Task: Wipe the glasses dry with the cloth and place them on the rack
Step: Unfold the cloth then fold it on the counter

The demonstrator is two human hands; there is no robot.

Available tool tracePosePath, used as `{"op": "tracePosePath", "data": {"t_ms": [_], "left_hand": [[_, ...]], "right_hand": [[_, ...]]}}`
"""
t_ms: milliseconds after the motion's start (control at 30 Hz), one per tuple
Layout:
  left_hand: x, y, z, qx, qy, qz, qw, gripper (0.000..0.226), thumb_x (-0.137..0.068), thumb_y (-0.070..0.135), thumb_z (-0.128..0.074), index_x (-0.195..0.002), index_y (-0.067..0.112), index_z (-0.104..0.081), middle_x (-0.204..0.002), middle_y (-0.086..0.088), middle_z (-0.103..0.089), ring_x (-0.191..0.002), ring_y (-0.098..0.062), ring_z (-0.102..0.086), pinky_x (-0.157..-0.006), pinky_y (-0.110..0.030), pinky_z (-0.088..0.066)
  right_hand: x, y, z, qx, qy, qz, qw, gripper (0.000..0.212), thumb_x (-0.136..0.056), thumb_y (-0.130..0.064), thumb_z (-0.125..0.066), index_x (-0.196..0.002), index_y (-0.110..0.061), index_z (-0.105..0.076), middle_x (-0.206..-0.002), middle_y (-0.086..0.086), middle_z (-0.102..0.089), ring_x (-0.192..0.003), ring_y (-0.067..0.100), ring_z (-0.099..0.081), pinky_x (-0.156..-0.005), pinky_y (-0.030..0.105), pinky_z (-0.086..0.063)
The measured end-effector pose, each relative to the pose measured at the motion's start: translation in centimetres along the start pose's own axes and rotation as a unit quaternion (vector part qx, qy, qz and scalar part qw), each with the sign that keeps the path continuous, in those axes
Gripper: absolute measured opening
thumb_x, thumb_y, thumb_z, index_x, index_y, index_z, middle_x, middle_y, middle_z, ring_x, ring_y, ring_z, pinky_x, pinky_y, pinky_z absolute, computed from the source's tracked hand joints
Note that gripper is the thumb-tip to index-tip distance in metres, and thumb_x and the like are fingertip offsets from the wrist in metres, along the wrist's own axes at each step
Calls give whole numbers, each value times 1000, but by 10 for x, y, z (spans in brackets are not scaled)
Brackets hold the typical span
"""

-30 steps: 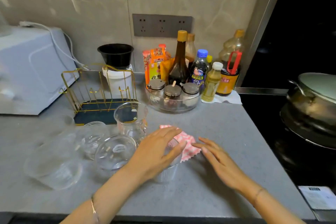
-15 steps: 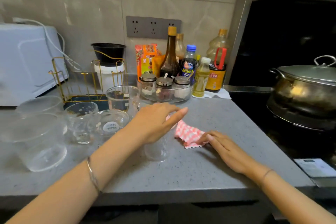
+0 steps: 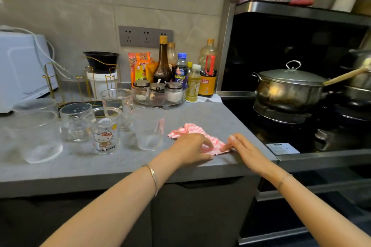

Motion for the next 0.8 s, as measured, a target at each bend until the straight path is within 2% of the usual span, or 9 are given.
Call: {"op": "tracePosePath", "data": {"t_ms": [133,200,267,333,433,500,633,733,800], "left_hand": [[-7,3,4,-13,24,24,999,21,-90,31,-61,-105,22,-73,-113,-1,-69,-101,-21,-61,-74,-26,-39],[-14,0,7,2,16,47,999,20,-92,25,-58,-106,18,-71,-114,-5,-69,-104,-25,-61,-82,-30,-45],[-22,-4,14,94,16,75,993,19,-95,17,-55,-109,11,-67,-113,-11,-68,-101,-25,-61,-86,-33,-47],[-27,-6,28,222,41,98,969,13,-97,10,-51,-103,10,-63,-97,-17,-66,-85,-25,-58,-74,-32,-47],[-29,-4,51,356,60,118,925,12,-98,5,-47,-93,13,-55,-73,-5,-51,-66,-16,-47,-57,-23,-40],[-29,-3,62,392,56,125,910,12,-99,8,-47,-93,13,-55,-73,-1,-50,-63,-11,-48,-57,-19,-42],[-29,-16,85,381,78,132,912,8,-101,15,-46,-98,14,-54,-82,-1,-53,-74,-14,-53,-70,-29,-45],[-27,-25,105,370,88,142,914,12,-103,19,-42,-96,18,-52,-85,-2,-52,-74,-14,-51,-65,-26,-42],[-24,-28,118,383,80,149,908,13,-103,22,-41,-101,18,-53,-89,0,-54,-72,-10,-51,-60,-20,-43]], "right_hand": [[-1,-2,5,-46,15,-22,999,37,-103,-29,-32,-98,-8,-62,-96,7,-72,-99,16,-65,-91,18,-45],[-3,-2,7,-34,14,-17,999,26,-101,-27,-43,-104,-10,-62,-102,3,-69,-101,17,-63,-89,17,-47],[-8,-2,7,4,10,-18,1000,25,-93,-34,-58,-112,-17,-60,-109,-5,-64,-103,14,-61,-85,16,-48],[-12,-5,5,2,33,-43,999,38,-85,-44,-64,-116,-22,-58,-113,-6,-61,-100,14,-63,-84,21,-49],[-20,-21,-4,-63,35,-72,995,38,-84,-41,-68,-113,-19,-60,-103,-2,-67,-84,10,-68,-71,20,-54],[-24,-31,-13,-69,9,-65,995,27,-85,-33,-69,-106,-16,-65,-94,-1,-70,-79,10,-67,-65,17,-53],[-35,-51,-15,-35,-13,-42,998,18,-93,-20,-60,-102,-9,-72,-91,3,-71,-79,10,-66,-68,16,-53],[-38,-72,-4,-58,-27,-51,997,23,-98,-21,-52,-105,-6,-69,-92,6,-71,-80,12,-65,-77,24,-54],[-36,-89,3,-95,-55,-66,992,25,-101,-23,-47,-105,-10,-67,-86,4,-70,-76,13,-64,-72,26,-53]]}}
Point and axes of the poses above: each hand's wrist, its own x-axis away from the middle knuckle, its own z-axis out of the back of the hand, y = z × x, the point moved 4 cm from there along -x, towards the middle knuckle
